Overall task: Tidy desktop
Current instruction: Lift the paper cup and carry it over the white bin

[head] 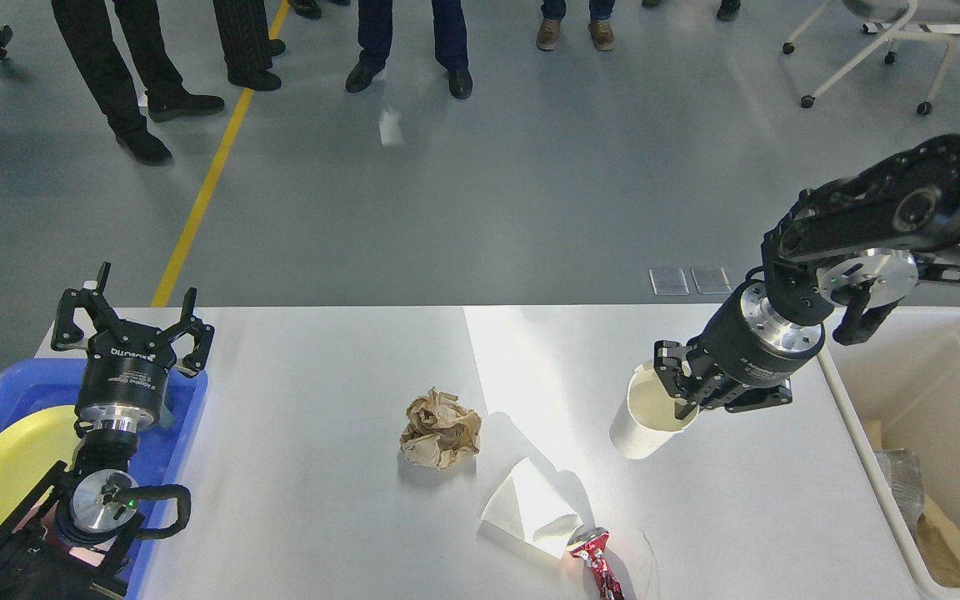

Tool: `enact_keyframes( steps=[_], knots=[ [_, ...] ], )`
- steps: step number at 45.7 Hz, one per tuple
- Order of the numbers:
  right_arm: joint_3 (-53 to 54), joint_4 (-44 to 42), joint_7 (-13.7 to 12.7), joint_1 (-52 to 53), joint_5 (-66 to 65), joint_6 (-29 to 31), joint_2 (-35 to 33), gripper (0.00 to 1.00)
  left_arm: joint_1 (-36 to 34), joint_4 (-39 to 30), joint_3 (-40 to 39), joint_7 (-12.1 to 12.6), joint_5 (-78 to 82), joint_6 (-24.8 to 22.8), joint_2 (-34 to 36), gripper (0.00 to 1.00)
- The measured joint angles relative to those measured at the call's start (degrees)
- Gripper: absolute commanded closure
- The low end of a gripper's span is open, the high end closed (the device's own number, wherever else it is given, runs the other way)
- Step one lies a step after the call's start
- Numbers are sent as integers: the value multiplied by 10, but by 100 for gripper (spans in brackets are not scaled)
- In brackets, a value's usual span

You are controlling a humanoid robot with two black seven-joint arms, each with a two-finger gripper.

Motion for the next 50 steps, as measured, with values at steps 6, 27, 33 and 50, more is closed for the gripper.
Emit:
enact_keyframes(
  steps=[6,27,33,50],
  knots=[
    [-21,41,0,60,-27,46,-18,100,0,0,0,0,0,0,0,4],
    [-43,76,-2,95,-61,54,-39,100,0,0,0,0,0,0,0,4],
    [-67,72,-1,93,-57,44,-42,100,0,0,0,0,0,0,0,4],
    [-138,7,-1,10,-31,-61,-141,100,1,0,0,-1,0,0,0,4]
  ],
)
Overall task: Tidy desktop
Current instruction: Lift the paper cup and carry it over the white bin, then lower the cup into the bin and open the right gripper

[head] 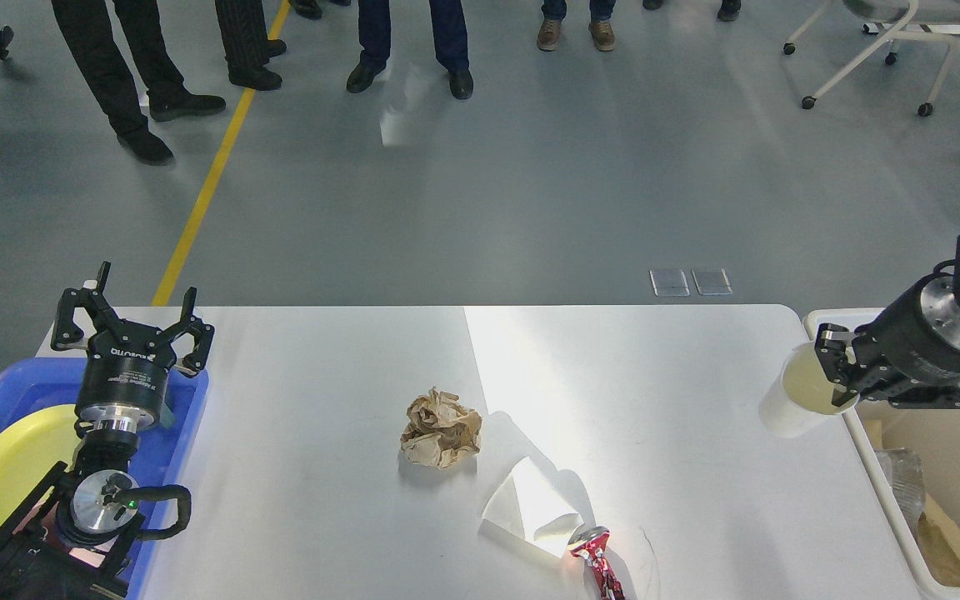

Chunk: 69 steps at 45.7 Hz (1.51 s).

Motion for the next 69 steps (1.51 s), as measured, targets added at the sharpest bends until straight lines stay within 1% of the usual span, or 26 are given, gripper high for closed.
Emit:
enact_keyframes(
  steps=[7,14,20,26,33,37,41,44,45,48,55,56,63,69],
  knots=[
    [-5,-66,-1,-67,-4,-15,-46,100,0,0,0,0,0,0,0,4],
    [13,-169,-1,-162,-2,-17,-84,100,0,0,0,0,0,0,0,4],
    [62,-253,0,-257,-6,-19,-109,100,0,0,0,0,1,0,0,4],
    [109,-332,0,-354,-7,-31,-112,100,0,0,0,0,1,0,0,4],
    [182,-425,-1,-480,-3,-78,-100,100,0,0,0,0,1,0,0,4],
    [225,-465,-1,-549,-3,-133,-96,100,0,0,0,0,1,0,0,4],
    [253,-485,-1,-600,-3,-195,-91,100,0,0,0,0,1,0,0,4],
    [268,-497,-1,-635,-4,-238,-81,100,0,0,0,0,1,0,0,4],
    [275,-511,-1,-657,-4,-262,-70,100,0,0,0,0,1,0,0,4],
    [285,-540,0,-691,-3,-288,-53,100,0,0,0,0,1,0,0,4],
    [341,-647,2,-788,0,-318,-5,100,-1,0,0,0,1,0,0,4],
    [369,-687,2,-820,0,-320,13,100,-1,0,0,0,1,0,0,4],
    [406,-762,3,-865,0,-321,55,100,-1,0,0,0,1,0,0,4],
    [413,-786,3,-880,0,-323,75,100,0,0,0,0,1,0,0,4]
  ],
)
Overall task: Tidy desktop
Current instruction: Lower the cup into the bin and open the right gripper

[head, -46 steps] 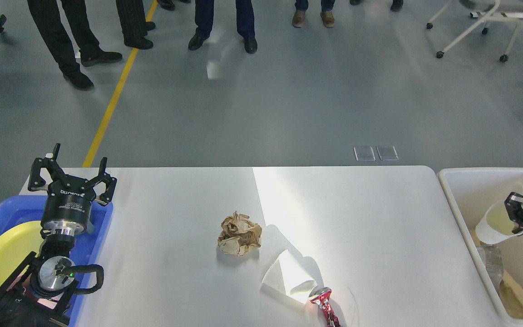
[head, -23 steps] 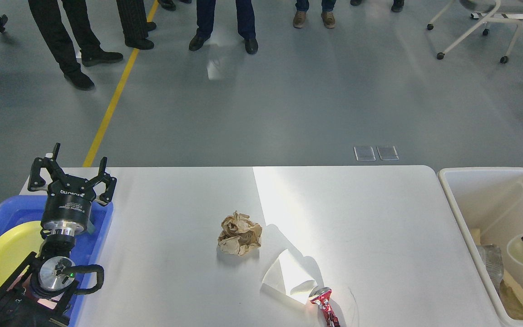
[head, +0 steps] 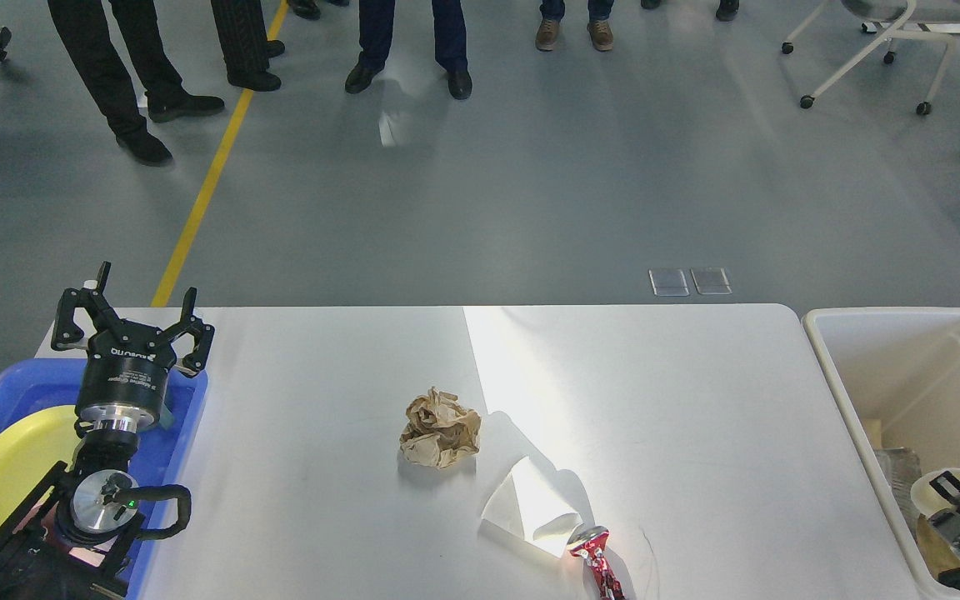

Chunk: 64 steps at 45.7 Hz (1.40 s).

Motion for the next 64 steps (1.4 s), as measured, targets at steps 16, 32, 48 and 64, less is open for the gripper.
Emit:
enact_keyframes(
  steps=[16,32,48,64],
  knots=[
    [1,-6,-1,-6,0,-11,15,13,0,0,0,0,0,0,0,4],
    [0,1,-1,-5,-4,-58,12,0,0,0,0,0,0,0,0,4],
    [-2,37,-1,33,-17,-37,-12,0,0,0,0,0,0,0,0,4],
    [-17,282,-6,230,-228,44,-150,0,0,0,0,0,0,0,0,4]
  ],
)
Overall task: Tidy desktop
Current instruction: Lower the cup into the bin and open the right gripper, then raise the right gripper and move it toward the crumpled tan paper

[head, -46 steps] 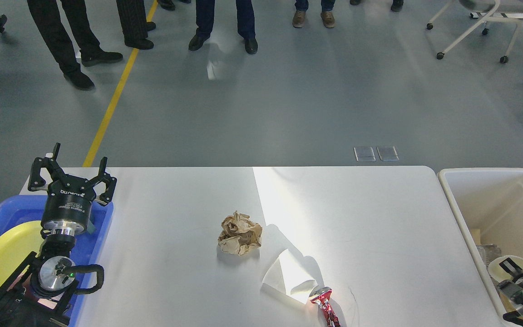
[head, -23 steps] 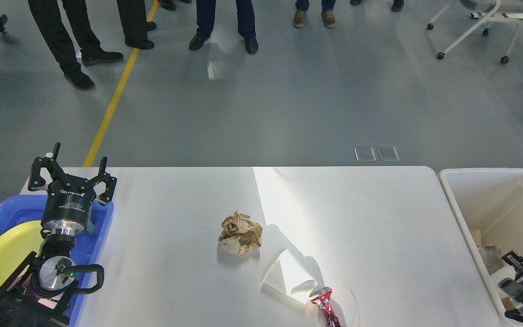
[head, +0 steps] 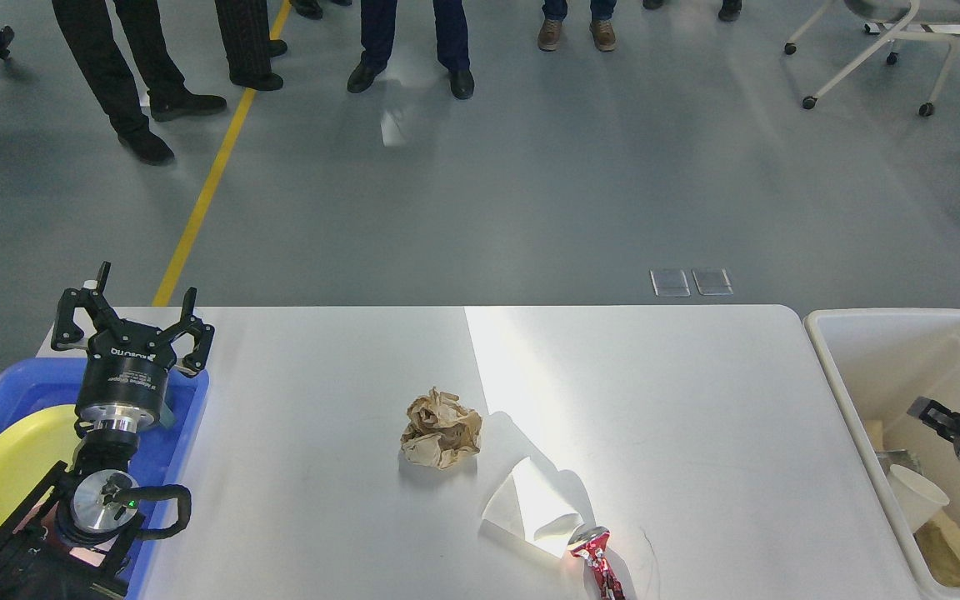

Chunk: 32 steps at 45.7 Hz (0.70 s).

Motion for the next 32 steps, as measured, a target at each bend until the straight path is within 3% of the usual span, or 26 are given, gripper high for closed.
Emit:
enact_keyframes(
  steps=[8,13,18,32],
  knots=[
    [-104,83,-1,155,-36,132,-15,0,0,0,0,0,0,0,0,4],
    [-181,128,-1,269,-36,243,13,0,0,0,0,0,0,0,0,4],
    [-211,185,-2,357,-35,317,35,0,0,0,0,1,0,0,0,4],
    [-263,433,-3,622,42,352,109,0,0,0,0,1,0,0,0,4]
  ],
)
